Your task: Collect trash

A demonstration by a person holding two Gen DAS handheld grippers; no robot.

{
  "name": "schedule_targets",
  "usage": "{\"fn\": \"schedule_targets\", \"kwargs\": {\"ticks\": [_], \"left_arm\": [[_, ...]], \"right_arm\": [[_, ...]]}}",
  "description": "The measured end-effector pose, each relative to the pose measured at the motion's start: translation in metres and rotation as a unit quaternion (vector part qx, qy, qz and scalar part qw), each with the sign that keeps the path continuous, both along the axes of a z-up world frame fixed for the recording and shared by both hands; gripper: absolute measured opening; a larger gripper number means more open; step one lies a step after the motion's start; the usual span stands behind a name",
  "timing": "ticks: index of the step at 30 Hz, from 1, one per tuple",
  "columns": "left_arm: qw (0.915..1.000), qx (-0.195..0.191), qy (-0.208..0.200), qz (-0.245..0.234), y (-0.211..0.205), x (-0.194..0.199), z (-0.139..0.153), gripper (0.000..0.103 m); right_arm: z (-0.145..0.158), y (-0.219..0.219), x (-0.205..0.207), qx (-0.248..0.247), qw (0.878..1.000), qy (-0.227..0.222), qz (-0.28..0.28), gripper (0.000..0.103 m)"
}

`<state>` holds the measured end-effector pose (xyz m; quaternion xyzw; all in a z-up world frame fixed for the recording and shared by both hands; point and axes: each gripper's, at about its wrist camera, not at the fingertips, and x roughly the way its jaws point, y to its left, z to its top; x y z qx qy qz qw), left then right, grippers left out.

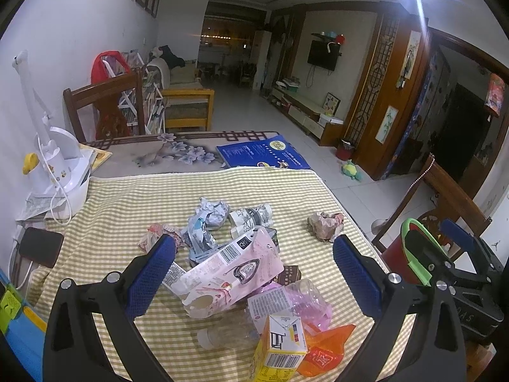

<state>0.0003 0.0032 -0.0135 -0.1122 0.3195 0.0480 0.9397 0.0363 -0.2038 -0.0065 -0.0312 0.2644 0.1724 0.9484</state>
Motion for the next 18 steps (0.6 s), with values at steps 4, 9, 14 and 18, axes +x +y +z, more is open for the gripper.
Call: {"fn": "schedule_targets", "kwargs": {"ticks": [4, 9, 14, 18], "left_arm": [[1.0000, -0.003, 0.001, 0.000, 0.000, -0.001, -0.001, 0.095], [1.0000, -0.002, 0.005, -0.001, -0.001, 0.000, -0.004, 0.095], [1.0000, 0.000, 0.003, 0.001, 0.001, 0.000, -0.004, 0.095], [0.9999, 0.003, 0.000, 0.015, 0.011, -0.006, -0.005, 0.095]], "right_arm": [[-0.001, 0.001, -0.001, 0.000, 1.000, 0.003, -0.001, 0.099], [-0.002, 0.002, 0.001, -0.001, 1.000, 0.007, -0.002, 0.099], [0.001, 0.001, 0.001, -0.004, 1.000, 0.004, -0.002, 0.099], [0.004, 0.000, -0.003, -0.015, 1.000, 0.000, 0.004, 0.099]]}}
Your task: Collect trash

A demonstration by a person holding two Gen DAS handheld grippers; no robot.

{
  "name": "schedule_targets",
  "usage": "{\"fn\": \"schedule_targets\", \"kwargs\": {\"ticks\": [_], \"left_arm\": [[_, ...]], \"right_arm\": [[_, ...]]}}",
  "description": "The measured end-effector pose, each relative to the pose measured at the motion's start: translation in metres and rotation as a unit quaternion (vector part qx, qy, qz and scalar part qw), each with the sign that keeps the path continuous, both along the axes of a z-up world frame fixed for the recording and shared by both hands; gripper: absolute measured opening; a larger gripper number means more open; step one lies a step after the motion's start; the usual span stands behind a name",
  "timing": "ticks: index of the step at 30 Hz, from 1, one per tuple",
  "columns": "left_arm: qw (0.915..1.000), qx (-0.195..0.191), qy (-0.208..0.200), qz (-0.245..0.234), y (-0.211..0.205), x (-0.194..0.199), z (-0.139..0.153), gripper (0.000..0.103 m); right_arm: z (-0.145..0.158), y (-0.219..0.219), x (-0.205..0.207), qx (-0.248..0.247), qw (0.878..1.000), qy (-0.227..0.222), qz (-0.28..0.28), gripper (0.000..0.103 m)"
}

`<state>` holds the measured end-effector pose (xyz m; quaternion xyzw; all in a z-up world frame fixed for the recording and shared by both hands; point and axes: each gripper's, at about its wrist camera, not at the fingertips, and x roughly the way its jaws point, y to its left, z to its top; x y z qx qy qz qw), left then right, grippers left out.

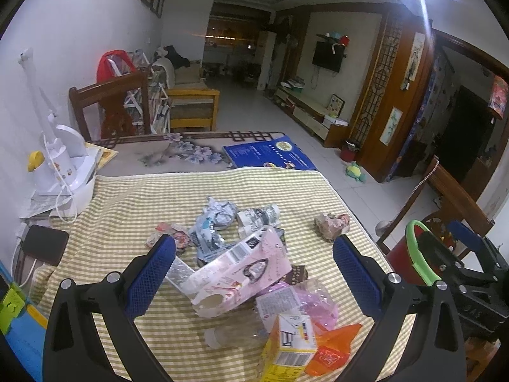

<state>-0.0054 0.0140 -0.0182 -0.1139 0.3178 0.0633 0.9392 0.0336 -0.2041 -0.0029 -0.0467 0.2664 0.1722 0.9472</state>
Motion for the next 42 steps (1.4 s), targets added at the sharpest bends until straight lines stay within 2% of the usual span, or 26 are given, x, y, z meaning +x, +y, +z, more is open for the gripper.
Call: {"fn": "schedule_targets", "kwargs": {"ticks": [2, 8, 13, 20, 26, 31, 33, 34, 36, 39, 42], "left_arm": [[1.0000, 0.003, 0.002, 0.008, 0.006, -0.003, -0.001, 0.095], [0.9990, -0.001, 0.024, 0.037, 0.027, -0.010, -0.013, 0.095], [0.9985, -0.011, 0.035, 0.041, 0.031, -0.014, -0.022, 0.095], [0.9981, -0.014, 0.049, -0.035, 0.009, -0.031, -0.040, 0.095], [0.9878, -0.020, 0.112, -0.106, -0.018, -0.039, -0.081, 0.093], [0.9783, -0.044, 0.154, -0.132, -0.029, -0.019, -0.110, 0.073], [0.9756, -0.050, 0.165, -0.136, -0.032, -0.012, -0.119, 0.058], [0.9740, -0.056, 0.171, -0.138, -0.033, -0.007, -0.123, 0.054], [0.9722, -0.068, 0.176, -0.138, -0.032, -0.004, -0.127, 0.034], [0.9725, -0.080, 0.175, -0.132, -0.030, -0.003, -0.130, 0.033], [0.9763, -0.074, 0.164, -0.120, -0.025, -0.006, -0.125, 0.033]], "right_arm": [[0.000, -0.001, -0.001, -0.006, 1.000, 0.002, 0.005, 0.099], [-0.018, 0.005, -0.010, -0.035, 0.997, 0.045, 0.058, 0.099], [-0.035, 0.011, -0.009, -0.035, 0.994, 0.085, 0.058, 0.099], [-0.039, 0.014, -0.010, -0.066, 0.993, 0.087, 0.047, 0.099], [-0.040, 0.006, -0.005, -0.063, 0.993, 0.096, 0.025, 0.099], [-0.041, 0.003, -0.004, -0.057, 0.993, 0.104, 0.021, 0.099], [-0.042, 0.001, -0.005, -0.055, 0.992, 0.107, 0.025, 0.099], [-0.043, 0.001, -0.006, -0.054, 0.992, 0.109, 0.030, 0.099], [-0.043, 0.000, -0.007, -0.056, 0.991, 0.113, 0.036, 0.099], [-0.045, -0.001, -0.008, -0.066, 0.990, 0.118, 0.031, 0.099], [-0.045, -0.002, -0.007, -0.069, 0.990, 0.120, 0.025, 0.099]]}}
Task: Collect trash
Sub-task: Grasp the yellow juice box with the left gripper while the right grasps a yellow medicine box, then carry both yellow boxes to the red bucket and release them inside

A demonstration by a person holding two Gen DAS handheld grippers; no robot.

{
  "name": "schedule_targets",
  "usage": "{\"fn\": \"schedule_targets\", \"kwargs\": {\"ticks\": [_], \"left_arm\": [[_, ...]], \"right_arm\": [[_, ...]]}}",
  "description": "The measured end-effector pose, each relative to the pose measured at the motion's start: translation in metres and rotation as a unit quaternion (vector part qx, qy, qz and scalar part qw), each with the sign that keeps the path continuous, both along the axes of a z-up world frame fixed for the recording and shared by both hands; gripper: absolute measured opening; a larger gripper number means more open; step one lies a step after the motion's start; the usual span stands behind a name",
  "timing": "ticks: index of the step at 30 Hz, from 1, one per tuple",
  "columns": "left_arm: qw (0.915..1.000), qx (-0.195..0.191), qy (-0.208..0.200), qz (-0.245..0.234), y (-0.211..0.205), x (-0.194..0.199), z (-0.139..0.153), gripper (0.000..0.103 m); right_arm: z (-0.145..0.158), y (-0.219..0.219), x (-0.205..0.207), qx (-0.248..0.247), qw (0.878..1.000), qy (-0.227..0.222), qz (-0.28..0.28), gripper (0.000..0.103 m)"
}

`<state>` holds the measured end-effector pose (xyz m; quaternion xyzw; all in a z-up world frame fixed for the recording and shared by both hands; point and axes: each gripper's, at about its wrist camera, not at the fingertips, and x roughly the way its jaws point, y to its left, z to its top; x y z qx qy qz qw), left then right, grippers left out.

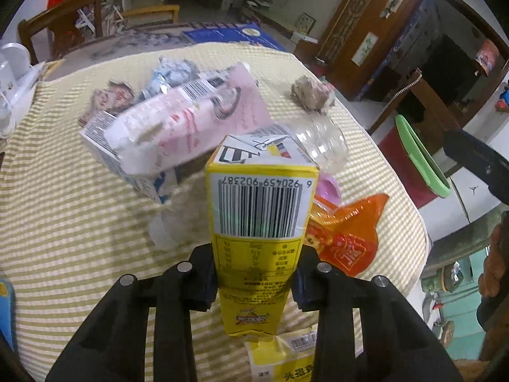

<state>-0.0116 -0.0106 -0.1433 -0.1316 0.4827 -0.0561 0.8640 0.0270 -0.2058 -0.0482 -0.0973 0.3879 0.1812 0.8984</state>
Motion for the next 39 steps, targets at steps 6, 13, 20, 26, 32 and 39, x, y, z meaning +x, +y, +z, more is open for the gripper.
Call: {"fn": "schedule_targets", "kwargs": {"ticks": [6, 13, 20, 26, 32, 39], "left_arm": [[0.9976, 0.022, -0.051, 0.042, 0.023, -0.007, 0.035, 0.033], [0.9904, 0.037, -0.090, 0.098, 0.060, -0.013, 0.069, 0.033], [0.9890, 0.036, -0.096, 0.107, 0.065, -0.012, 0.074, 0.033], [0.9886, 0.037, -0.094, 0.112, 0.068, -0.012, 0.072, 0.033], [0.9878, 0.042, -0.095, 0.115, 0.068, -0.007, 0.074, 0.033], [0.9881, 0.043, -0.102, 0.107, 0.058, 0.005, 0.080, 0.033]], "right_arm": [[-0.001, 0.011, -0.003, 0.038, 0.995, 0.042, 0.080, 0.099], [-0.050, 0.075, -0.051, -0.014, 0.934, 0.158, 0.322, 0.099], [-0.122, 0.109, -0.073, -0.094, 0.896, 0.227, 0.370, 0.097], [-0.146, 0.118, -0.086, -0.156, 0.884, 0.213, 0.385, 0.070], [-0.116, 0.098, -0.061, -0.058, 0.909, 0.221, 0.348, 0.050], [-0.039, 0.046, -0.014, 0.076, 0.953, 0.150, 0.253, 0.050]]}}
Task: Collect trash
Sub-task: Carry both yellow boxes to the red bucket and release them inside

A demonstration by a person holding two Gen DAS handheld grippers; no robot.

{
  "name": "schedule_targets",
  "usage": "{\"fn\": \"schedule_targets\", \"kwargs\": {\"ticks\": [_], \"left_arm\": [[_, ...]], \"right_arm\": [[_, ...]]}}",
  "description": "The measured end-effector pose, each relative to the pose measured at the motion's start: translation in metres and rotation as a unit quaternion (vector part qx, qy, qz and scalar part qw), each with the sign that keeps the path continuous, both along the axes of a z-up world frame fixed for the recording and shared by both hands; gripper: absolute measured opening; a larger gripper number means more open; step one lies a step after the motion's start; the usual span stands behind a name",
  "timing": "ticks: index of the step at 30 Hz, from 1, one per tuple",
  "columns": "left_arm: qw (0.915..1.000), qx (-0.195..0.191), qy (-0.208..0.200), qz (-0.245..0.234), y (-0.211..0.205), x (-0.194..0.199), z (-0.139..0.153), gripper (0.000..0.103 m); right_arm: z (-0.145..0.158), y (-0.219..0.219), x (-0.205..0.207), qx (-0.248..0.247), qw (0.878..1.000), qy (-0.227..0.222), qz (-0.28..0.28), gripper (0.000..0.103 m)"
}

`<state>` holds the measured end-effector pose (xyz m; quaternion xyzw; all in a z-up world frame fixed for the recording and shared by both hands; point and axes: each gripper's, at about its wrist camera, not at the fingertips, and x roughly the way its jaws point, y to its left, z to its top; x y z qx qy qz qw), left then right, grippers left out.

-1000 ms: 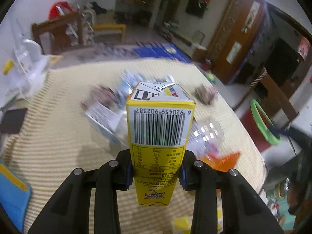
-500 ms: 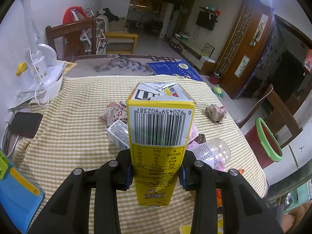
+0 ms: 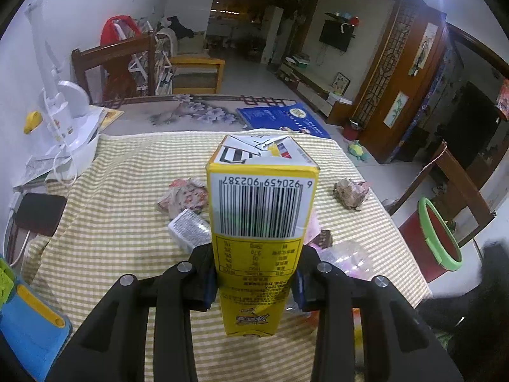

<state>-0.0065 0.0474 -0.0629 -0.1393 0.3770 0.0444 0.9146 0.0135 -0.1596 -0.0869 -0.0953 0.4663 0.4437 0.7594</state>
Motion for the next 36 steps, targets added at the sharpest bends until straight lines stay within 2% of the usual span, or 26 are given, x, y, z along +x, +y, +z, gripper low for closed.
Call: {"fn": "schedule_targets", "kwargs": {"ticks": [3, 8, 14, 20, 23, 28, 29, 30, 31, 36], "left_arm": [[0.9998, -0.005, -0.006, -0.020, -0.016, 0.013, 0.004, 0.033], [0.9975, -0.011, -0.015, -0.068, -0.057, 0.037, 0.012, 0.033], [0.9906, -0.021, -0.023, -0.133, -0.116, 0.069, 0.019, 0.033], [0.9808, -0.038, -0.018, -0.191, -0.176, 0.098, 0.020, 0.033], [0.9745, -0.047, -0.011, -0.219, -0.208, 0.113, 0.019, 0.033], [0.9671, -0.052, -0.007, -0.249, -0.260, 0.131, 0.016, 0.033], [0.9661, -0.051, -0.006, -0.253, -0.268, 0.134, 0.016, 0.033], [0.9651, -0.051, -0.005, -0.257, -0.276, 0.135, 0.016, 0.033], [0.9637, -0.050, -0.003, -0.262, -0.287, 0.139, 0.015, 0.033], [0.9563, -0.047, 0.010, -0.288, -0.327, 0.152, 0.007, 0.033]], "right_arm": [[0.026, -0.033, 0.024, 0.021, 0.996, -0.035, -0.076, 0.050], [0.046, -0.096, 0.051, 0.039, 0.974, -0.069, -0.213, 0.052], [0.036, -0.181, 0.077, 0.029, 0.944, -0.065, -0.323, 0.053], [0.021, -0.262, 0.101, 0.009, 0.902, -0.050, -0.429, 0.055], [0.012, -0.295, 0.106, -0.001, 0.884, -0.046, -0.465, 0.056], [-0.004, -0.341, 0.125, -0.007, 0.864, -0.044, -0.502, 0.060], [-0.006, -0.349, 0.130, -0.005, 0.860, -0.045, -0.509, 0.064], [-0.005, -0.355, 0.131, -0.005, 0.855, -0.048, -0.516, 0.076], [0.000, -0.354, 0.122, -0.004, 0.852, -0.052, -0.520, 0.079], [0.008, -0.373, 0.115, -0.004, 0.845, -0.073, -0.529, 0.083]]}}
